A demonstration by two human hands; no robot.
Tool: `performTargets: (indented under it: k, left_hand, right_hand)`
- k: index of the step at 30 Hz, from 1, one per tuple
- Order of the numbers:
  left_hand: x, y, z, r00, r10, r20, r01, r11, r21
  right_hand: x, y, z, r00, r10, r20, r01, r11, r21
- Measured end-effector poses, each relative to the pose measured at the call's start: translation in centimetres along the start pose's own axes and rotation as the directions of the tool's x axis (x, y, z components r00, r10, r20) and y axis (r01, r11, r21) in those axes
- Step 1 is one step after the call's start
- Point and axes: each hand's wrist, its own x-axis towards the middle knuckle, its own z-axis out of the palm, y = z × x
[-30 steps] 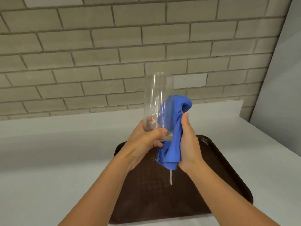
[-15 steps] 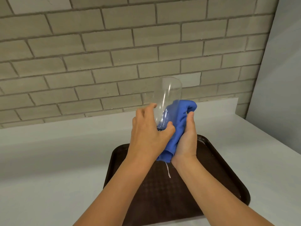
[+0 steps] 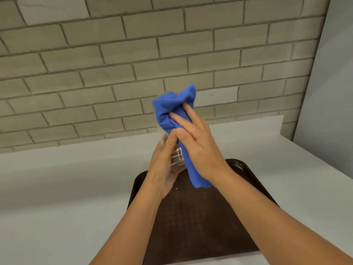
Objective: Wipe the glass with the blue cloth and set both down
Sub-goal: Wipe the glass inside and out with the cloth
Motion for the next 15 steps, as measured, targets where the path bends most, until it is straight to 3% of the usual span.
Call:
performTargets:
  k: [4,7,9,12,15]
  left_hand:
    - [0.0,0.4,-0.8,0.994,0.011,0.113,0.0,0.995,-0.097]
    - [-0.2,0.4,-1.3,0.987,0.016,0.158,-0.001,0.995,-0.097]
    - [-0.5,0.4,-1.6,0.985,0.006,0.173,0.01,0.996,-0.093]
    - [-1.0,-0.3,-2.2,0.978,-0.05,0.201,0.074,0.991,-0.113]
    - [-1.4,-1.4,-2.5,0.972,-0.088,0.216,0.134,0.969,-0.207]
  right_hand:
    - [3.7,-0.7,-1.0,0.992,0.087,0.088,-0.098,0.987,0.13]
    - [3.5,0.0,-0.7,0.971,0.236,0.046,-0.24,0.932,0.272]
    - [1.0,0.4,0.1,0.962,0.274,-0.003,-0.259,0.912,0.318]
    - [-2.6,0.2,1.0,0.996,0.079,-0.048,-0.067,0.977,0.203]
    - [-2.7,-0.2,0.9,0.994,-0.086,0.062,0.088,0.995,-0.039]
